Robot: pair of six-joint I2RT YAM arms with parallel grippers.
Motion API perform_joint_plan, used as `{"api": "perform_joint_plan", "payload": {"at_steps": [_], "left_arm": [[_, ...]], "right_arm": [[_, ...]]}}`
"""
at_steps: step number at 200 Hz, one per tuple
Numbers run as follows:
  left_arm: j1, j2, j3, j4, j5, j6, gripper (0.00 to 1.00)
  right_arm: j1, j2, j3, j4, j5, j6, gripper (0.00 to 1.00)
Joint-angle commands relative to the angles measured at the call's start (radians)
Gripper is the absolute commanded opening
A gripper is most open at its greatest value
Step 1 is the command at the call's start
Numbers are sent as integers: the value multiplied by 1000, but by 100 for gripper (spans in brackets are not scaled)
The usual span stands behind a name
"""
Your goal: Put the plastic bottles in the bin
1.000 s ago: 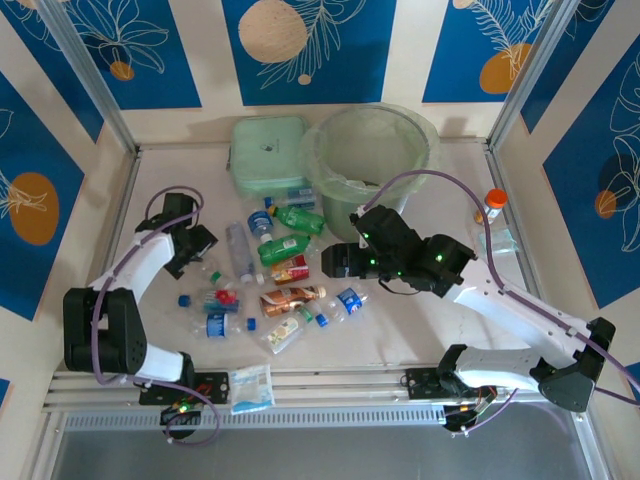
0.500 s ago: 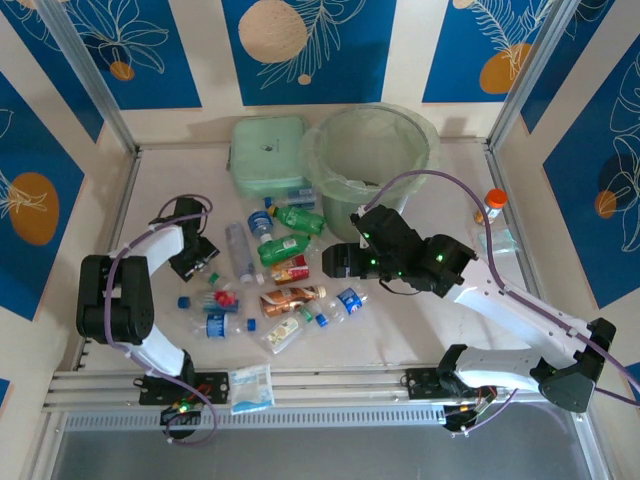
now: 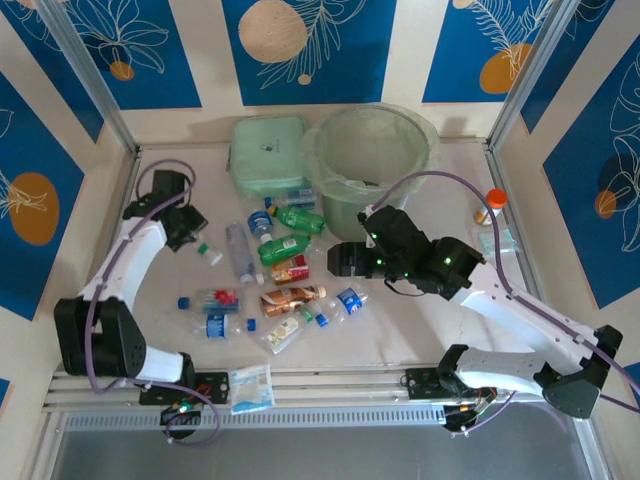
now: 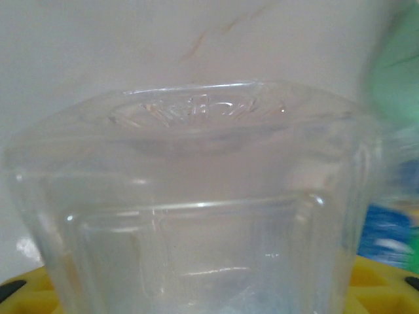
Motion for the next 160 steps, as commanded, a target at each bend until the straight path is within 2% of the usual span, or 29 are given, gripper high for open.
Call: {"api": "perform_joint_plan", "payload": {"at_steps": [1, 56, 97, 121, 160], "left_arm": [[-2, -53, 197, -86, 23, 49, 49], [-69, 38, 569, -100, 188, 44, 46], [-267, 185, 790, -15, 241, 73, 45], [-383, 318, 982, -13, 241, 111, 45], [-505, 545, 1292, -16, 269, 183, 47]], "right_arm": [[-35, -37, -35, -9, -22, 20, 79], [-45, -134, -118, -45, -16, 61, 79], [-44, -183, -159, -72, -20, 92, 79], [-41, -187, -154, -83, -12, 97, 79], [-25, -186, -145, -86, 1, 108, 79]]}}
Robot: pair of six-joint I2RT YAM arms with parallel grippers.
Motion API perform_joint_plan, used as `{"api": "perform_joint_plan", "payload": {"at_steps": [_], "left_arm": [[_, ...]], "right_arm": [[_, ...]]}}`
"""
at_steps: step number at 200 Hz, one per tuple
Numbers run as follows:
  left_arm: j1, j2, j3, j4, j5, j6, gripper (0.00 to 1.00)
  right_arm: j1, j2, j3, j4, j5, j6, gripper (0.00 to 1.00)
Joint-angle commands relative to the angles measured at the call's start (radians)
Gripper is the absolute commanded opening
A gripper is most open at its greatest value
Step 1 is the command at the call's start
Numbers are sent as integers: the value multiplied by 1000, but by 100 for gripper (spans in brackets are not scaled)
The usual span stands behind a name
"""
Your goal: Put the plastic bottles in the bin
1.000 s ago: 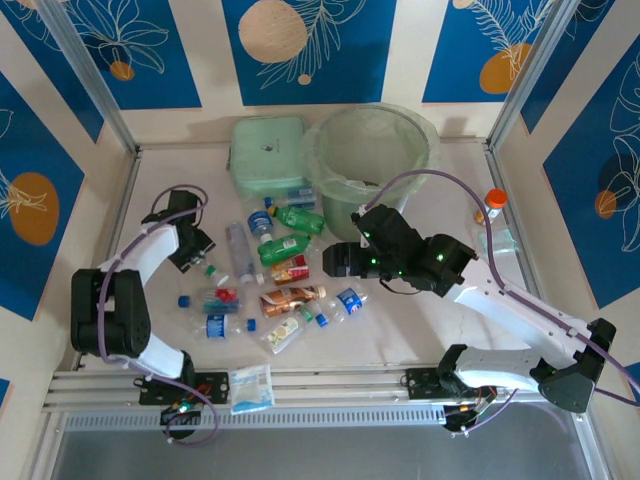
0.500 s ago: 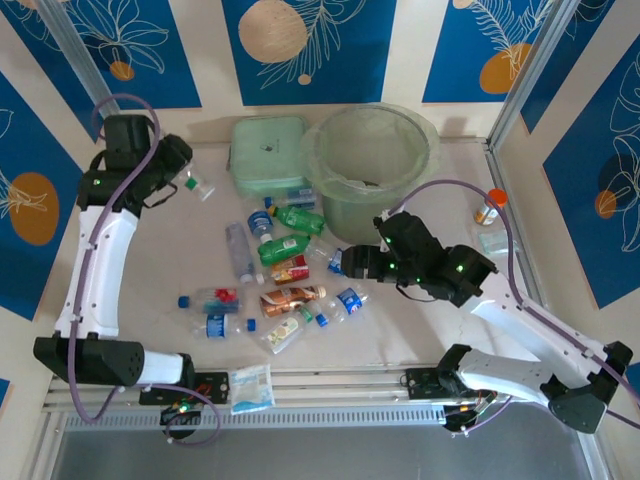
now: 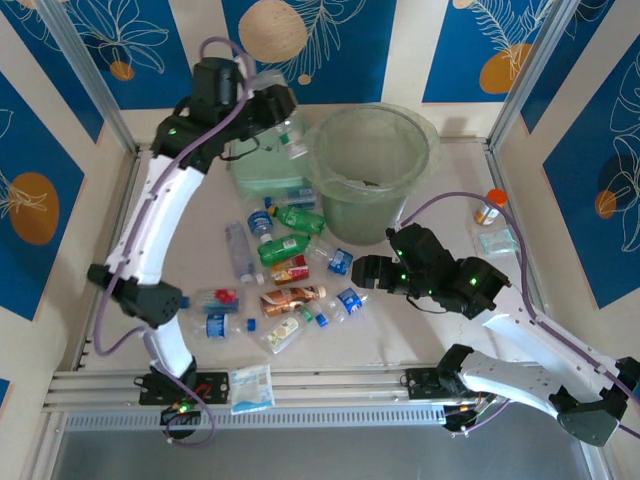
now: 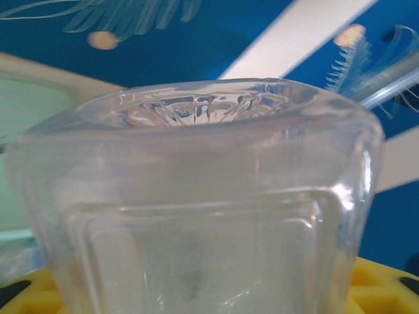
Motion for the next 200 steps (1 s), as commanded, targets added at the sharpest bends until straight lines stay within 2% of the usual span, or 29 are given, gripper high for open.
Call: {"api": "perform_joint_plan", "payload": {"at_steps": [1, 17, 67, 136, 156, 179, 200], "left_arm": [[-55, 93, 165, 12, 41, 75, 47], [-81, 166, 251, 24, 69, 90, 48], [-130, 268, 246, 150, 115, 84, 47], [-162, 370, 247, 243, 46, 82, 47], [-167, 388, 245, 242, 42, 76, 52], [-176, 392, 244, 217, 24, 90, 66], [-179, 386, 236, 206, 12, 102, 70]], "right_arm": [[15, -11, 5, -22, 6, 24, 79], [21, -10, -4, -24, 12, 32, 79], [44, -14, -24, -22, 24, 54, 79], [54, -39, -28, -43, 35, 63, 79], [54, -47, -30, -51, 41, 63, 79], [54, -54, -32, -57, 49, 61, 79], [52, -53, -35, -56, 49, 59, 79]]}}
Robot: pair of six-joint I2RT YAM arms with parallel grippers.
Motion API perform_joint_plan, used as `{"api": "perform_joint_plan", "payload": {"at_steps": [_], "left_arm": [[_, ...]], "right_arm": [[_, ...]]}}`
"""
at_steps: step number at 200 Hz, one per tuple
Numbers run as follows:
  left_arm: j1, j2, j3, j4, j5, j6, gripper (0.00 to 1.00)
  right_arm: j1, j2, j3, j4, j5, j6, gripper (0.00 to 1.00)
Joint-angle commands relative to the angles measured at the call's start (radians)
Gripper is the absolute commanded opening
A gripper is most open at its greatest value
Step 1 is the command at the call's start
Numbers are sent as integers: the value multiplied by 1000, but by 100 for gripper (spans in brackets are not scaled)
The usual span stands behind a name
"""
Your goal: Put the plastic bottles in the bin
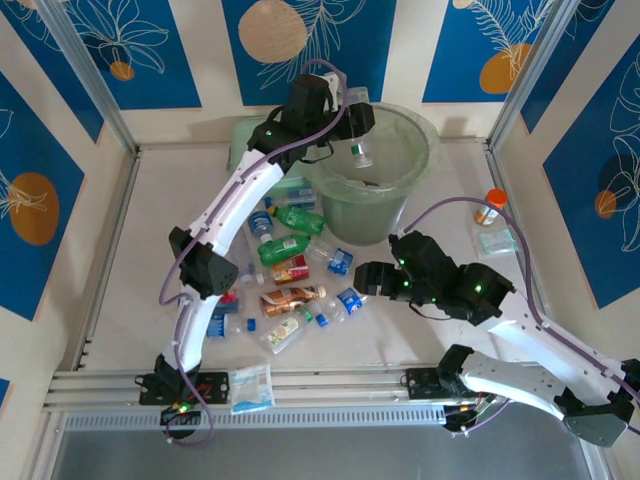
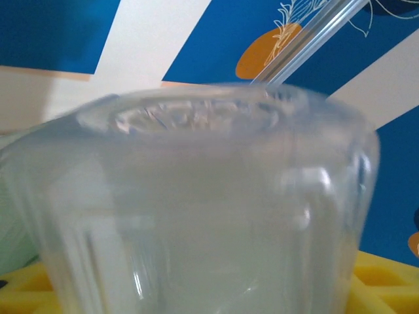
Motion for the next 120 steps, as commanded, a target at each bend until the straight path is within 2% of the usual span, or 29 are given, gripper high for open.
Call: {"api": "perform_joint_plan", "payload": {"at_steps": [1, 50, 93, 120], "left_arm": [[-18, -4, 16, 12, -26, 25, 70], [-27, -26, 9, 21, -23, 28, 82], [-57, -115, 1, 10, -58, 84, 83], [-61, -273, -165, 8, -117, 120, 83]], "right_arm": [[5, -12, -14, -21, 20, 12, 79], [8, -7, -15, -14, 14, 14, 79], [51, 12, 9, -18, 13, -1, 79], [104, 66, 24, 14, 4, -35, 79]]}}
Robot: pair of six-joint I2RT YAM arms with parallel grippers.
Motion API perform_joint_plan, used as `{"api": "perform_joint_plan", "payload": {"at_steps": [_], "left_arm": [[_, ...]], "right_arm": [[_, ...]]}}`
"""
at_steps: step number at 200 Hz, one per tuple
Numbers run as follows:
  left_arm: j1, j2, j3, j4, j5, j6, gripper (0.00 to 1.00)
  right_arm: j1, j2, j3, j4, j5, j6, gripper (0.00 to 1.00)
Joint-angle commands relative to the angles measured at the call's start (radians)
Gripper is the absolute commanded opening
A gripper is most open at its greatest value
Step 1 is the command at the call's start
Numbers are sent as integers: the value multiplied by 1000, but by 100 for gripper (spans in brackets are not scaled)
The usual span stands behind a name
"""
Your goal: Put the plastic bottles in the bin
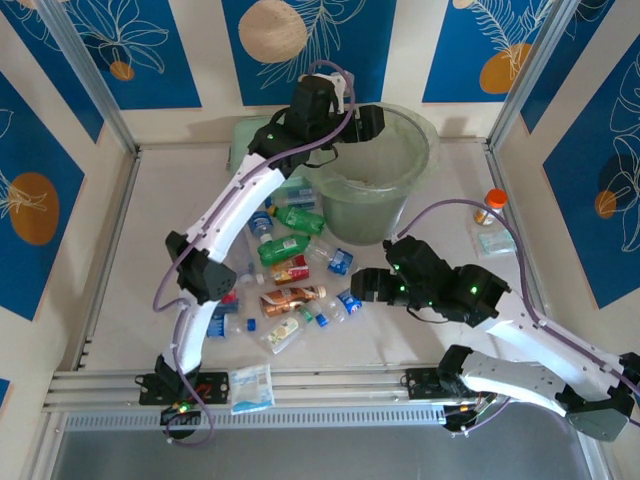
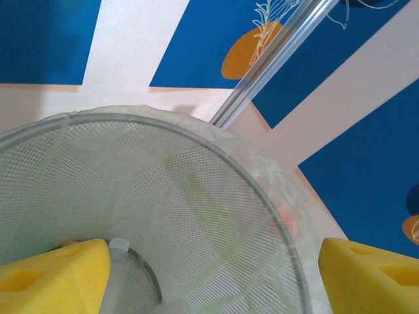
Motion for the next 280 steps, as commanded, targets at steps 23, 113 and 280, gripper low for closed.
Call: {"api": "perform_joint_plan", "payload": {"at_steps": [23, 113, 280], "left_arm": [[-10, -376, -334, 41, -185, 112, 84], [161, -937, -1118, -43, -426, 109, 97], [171, -957, -1520, 2, -178, -36, 83]], "right_arm": [[85, 119, 54, 55, -6, -58, 79], [160, 417, 141, -106, 182, 228, 85], [19, 621, 38, 6, 108, 437, 95]]}}
